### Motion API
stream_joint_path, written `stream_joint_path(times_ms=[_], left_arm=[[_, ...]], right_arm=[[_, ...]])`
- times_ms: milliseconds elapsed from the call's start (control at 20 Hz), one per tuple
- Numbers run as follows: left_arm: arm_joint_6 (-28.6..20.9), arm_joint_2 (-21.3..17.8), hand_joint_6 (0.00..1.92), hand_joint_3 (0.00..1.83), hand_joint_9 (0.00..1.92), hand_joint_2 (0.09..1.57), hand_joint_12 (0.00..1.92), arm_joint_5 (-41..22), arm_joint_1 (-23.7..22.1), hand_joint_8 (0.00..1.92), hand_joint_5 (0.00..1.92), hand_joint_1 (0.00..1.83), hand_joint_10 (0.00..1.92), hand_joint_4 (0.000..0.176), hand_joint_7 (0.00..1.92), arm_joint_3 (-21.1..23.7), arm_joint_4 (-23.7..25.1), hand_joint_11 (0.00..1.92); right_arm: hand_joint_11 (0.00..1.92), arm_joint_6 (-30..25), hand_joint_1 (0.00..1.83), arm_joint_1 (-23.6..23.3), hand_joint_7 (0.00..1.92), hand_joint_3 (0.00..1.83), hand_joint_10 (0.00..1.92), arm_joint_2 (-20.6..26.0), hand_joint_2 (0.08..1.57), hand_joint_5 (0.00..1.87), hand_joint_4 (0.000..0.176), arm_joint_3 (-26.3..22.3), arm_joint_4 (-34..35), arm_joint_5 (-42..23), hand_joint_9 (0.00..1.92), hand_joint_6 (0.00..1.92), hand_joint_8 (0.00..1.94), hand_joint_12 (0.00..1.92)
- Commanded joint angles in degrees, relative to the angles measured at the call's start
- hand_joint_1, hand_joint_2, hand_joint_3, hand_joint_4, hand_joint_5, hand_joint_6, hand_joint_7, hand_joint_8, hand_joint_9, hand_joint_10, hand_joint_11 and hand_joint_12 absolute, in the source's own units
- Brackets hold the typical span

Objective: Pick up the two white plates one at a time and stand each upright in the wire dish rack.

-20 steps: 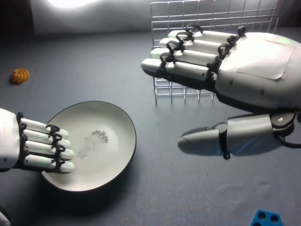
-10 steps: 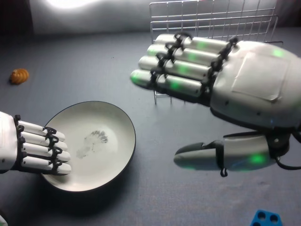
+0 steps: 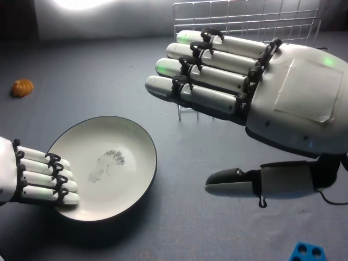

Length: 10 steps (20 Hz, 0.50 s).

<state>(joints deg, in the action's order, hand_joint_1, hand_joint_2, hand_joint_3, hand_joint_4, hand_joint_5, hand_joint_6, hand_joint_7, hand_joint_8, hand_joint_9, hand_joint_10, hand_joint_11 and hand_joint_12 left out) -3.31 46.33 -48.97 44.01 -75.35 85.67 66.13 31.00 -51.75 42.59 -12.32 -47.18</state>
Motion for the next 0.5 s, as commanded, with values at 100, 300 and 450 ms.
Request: stream_joint_path(times_ms=[100,300,450], left_arm=[[-0.2,0.6,0.0,0.0,0.0,1.05,0.0,-1.0,0.7,0.0,0.0,0.0,0.0,0.0,0.0,-0.1,-2.3,0.0],[1.2,0.9,0.0,0.0,0.0,1.05,0.0,-0.4,0.7,0.0,0.0,0.0,0.0,0.0,0.0,1.3,-2.3,0.0],[1.4,1.3,0.0,0.0,0.0,1.06,0.0,-0.3,0.7,0.0,0.0,0.0,0.0,0.0,0.0,3.0,-2.3,0.0]], right_arm=[[0.0,-0.1,0.22,-1.2,0.0,0.0,0.0,0.2,1.13,0.01,0.0,-0.2,-0.9,-3.8,0.0,0.0,0.0,0.0],[0.0,0.5,0.25,-1.4,0.02,0.0,0.0,0.2,1.13,0.03,0.0,-0.2,-0.9,-1.7,0.0,0.01,0.01,0.0],[0.0,0.7,0.2,-0.9,0.0,0.0,0.0,0.2,1.14,0.01,0.0,-0.2,-0.9,-2.0,0.0,0.0,0.0,0.0]])
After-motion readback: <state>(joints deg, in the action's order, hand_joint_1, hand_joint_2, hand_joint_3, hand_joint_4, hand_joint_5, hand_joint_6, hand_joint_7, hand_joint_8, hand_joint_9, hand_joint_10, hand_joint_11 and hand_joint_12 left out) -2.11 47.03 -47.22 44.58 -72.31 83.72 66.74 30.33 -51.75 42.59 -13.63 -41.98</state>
